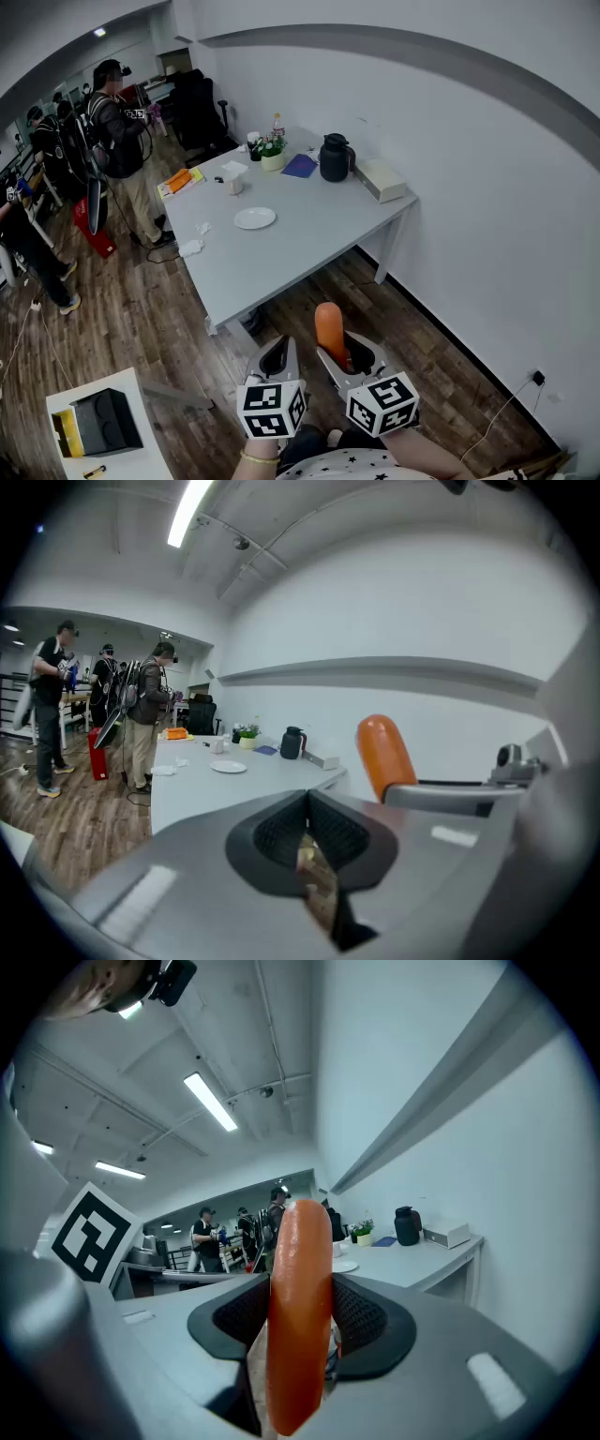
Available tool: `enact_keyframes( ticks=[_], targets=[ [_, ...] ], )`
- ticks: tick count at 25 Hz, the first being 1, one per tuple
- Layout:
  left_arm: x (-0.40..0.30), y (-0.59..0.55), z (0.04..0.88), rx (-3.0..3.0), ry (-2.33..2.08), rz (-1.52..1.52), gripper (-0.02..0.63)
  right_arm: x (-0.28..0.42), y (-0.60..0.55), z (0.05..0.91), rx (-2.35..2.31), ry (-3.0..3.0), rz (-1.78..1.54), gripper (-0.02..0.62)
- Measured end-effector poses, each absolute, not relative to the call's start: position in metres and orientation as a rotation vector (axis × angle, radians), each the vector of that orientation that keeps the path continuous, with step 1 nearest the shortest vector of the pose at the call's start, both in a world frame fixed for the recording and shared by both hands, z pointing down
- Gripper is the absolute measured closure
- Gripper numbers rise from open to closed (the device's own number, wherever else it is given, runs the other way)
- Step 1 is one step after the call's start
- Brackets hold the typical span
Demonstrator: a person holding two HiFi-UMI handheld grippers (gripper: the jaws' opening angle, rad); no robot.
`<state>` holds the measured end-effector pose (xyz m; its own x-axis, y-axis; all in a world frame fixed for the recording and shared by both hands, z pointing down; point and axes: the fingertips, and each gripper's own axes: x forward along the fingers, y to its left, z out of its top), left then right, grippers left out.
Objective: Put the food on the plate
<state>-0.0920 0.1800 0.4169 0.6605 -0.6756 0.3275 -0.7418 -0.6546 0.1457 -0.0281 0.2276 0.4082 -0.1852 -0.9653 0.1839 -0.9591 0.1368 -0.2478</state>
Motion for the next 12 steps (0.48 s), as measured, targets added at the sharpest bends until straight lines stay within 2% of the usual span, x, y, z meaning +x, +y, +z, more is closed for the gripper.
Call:
enact_keyframes(
  ticks=[12],
  targets=[
    [-0.067,0.170,0.427,2.589,-1.162,0.366,0.598,0.005,0.221,0.420,-1.985,2.360,-0.519,0.391]
  ],
)
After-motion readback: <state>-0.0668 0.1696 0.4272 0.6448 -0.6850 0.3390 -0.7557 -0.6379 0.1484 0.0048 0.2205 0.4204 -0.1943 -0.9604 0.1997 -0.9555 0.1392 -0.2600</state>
